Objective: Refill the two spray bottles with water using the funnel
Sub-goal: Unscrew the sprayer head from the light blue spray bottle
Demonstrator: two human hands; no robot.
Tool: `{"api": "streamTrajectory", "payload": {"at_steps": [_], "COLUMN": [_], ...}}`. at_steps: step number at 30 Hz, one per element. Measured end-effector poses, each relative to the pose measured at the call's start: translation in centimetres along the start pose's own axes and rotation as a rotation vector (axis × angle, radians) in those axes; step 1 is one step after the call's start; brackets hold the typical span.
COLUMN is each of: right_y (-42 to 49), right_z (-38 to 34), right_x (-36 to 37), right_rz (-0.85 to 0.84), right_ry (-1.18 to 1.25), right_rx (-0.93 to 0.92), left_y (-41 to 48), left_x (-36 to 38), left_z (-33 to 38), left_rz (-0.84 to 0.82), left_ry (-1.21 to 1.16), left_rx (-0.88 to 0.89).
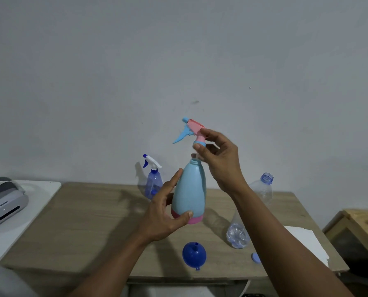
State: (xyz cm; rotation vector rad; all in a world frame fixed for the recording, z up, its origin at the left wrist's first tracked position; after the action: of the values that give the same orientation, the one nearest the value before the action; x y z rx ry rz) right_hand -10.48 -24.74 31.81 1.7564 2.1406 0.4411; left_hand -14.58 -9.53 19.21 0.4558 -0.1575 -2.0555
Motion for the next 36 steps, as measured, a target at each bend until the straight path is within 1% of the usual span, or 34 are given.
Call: {"api": "streamTrajectory", "payload": {"at_steps": [2, 5, 7, 8, 11, 14, 16, 18, 21, 23, 27, 32, 36], "right_y": [0.6, 1.4, 2.0, 2.2, 1.9, -0.6, -3.2, -5.6, -8.4, -9.7, -10.8, -12.3, -12.3], "right_z": [-0.1, -0.2, 0.6, 1.2, 5.1, 12.5, 17.1, 22.1, 27.3, 29.8, 32.4, 34.5, 34.4], "right_x": [-1.1, -3.9, -5.6, -6.2, -6.7, -6.5, -6.6, -7.1, -7.0, -6.9, -6.8, -7.2, -7.4], "right_rz": [0.089, 0.258, 0.314, 0.313, 0.206, 0.04, -0.016, -0.034, -0.078, -0.091, -0.116, -0.141, -0.131], "right_ry": [0.048, 0.048, -0.031, -0.098, -0.323, -0.483, -0.525, -0.539, -0.552, -0.56, -0.59, -0.571, -0.592], "right_rx": [-0.045, -0.086, -0.066, -0.05, 0.06, 0.313, 0.468, 0.601, 0.734, 0.805, 0.889, 0.992, 1.001], "left_y": [-0.5, -1.7, -2.6, -3.0, -4.0, -4.4, -4.6, -4.7, -4.9, -4.9, -5.1, -5.5, -5.6], "left_x": [-0.2, -0.9, -1.4, -1.7, -2.2, -2.1, -1.7, -1.1, -0.2, 0.2, 0.6, 1.1, 1.1], "left_z": [-1.3, -3.9, -6.2, -7.1, -10.4, -13.4, -15.1, -16.9, -18.6, -20.0, -22.5, -23.6, -23.1], "left_rz": [0.025, 0.098, 0.144, 0.171, 0.212, 0.195, 0.183, 0.168, 0.15, 0.123, 0.079, 0.09, 0.086], "left_ry": [0.006, 0.048, 0.076, 0.091, 0.129, 0.191, 0.201, 0.203, 0.247, 0.252, 0.321, 0.274, 0.294], "left_rx": [0.002, -0.035, -0.068, -0.077, -0.131, -0.182, -0.197, -0.212, -0.216, -0.24, -0.291, -0.291, -0.287]}}
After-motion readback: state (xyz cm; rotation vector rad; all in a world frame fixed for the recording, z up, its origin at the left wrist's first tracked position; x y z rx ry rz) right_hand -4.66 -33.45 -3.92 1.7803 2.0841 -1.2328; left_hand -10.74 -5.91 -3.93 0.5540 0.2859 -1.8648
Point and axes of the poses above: each hand's wrist, its own y-axis towards the middle knuckle, its own x-axis out of the palm, z = x × y, the point moved 8 cm from there along y, towards the middle knuckle, and after that the axes turned 13 degrees about -z, right-handed, at the moved point
